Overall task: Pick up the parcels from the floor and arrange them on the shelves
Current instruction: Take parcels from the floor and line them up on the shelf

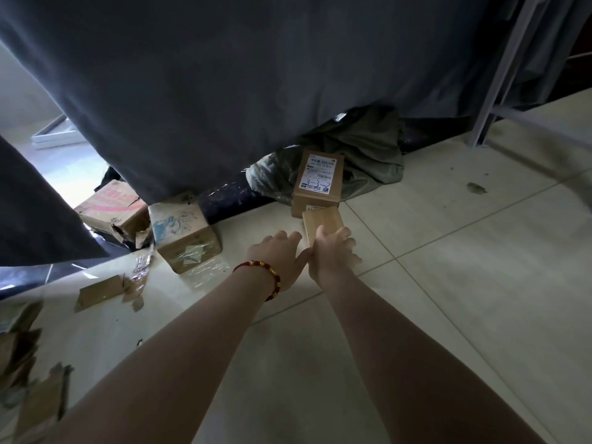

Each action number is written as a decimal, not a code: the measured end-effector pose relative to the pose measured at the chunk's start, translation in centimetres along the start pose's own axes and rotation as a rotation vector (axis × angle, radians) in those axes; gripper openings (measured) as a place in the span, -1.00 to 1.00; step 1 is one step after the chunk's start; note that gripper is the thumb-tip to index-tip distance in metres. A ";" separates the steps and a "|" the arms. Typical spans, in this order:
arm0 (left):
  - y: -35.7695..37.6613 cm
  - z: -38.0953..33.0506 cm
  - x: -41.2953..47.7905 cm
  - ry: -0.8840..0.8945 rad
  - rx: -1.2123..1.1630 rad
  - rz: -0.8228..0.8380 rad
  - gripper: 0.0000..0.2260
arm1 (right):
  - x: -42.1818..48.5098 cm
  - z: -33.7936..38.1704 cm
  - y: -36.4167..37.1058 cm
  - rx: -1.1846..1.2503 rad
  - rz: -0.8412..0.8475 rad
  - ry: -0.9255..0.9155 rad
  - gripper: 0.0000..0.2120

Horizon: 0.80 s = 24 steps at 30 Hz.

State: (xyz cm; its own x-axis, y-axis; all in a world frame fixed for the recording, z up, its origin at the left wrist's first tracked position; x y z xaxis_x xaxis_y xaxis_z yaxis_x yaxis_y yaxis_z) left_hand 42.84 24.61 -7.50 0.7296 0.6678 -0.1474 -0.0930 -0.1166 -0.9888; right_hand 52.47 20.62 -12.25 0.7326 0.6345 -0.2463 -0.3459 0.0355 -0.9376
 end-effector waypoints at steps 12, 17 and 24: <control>-1.8 0.1 -1.8 -0.065 -0.083 -0.022 -0.58 | -2.2 -5.9 -1.9 0.749 -0.084 0.078 -0.33; -5.4 -2.3 -3.4 -0.045 -0.262 -0.054 -0.49 | -5.4 -8.9 -5.8 1.221 -0.046 0.072 -0.46; -12.9 -9.3 -6.2 0.044 -0.932 -0.177 -0.43 | -12.2 -13.2 -12.7 1.121 -0.326 -0.262 -0.24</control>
State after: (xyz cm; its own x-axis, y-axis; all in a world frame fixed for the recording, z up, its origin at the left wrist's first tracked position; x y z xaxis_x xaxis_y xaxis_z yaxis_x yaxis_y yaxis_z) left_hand 45.84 15.11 6.40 0.7081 0.7057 0.0227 0.5856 -0.5690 -0.5774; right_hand 55.64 2.21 -0.61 0.7842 0.6039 0.1426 -0.5797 0.7950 -0.1784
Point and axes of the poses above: each hand's wrist, its own x-axis towards the middle knuckle, its own y-axis out of the palm, z = x × y, the point moved 3 cm from there along x, towards the middle knuckle
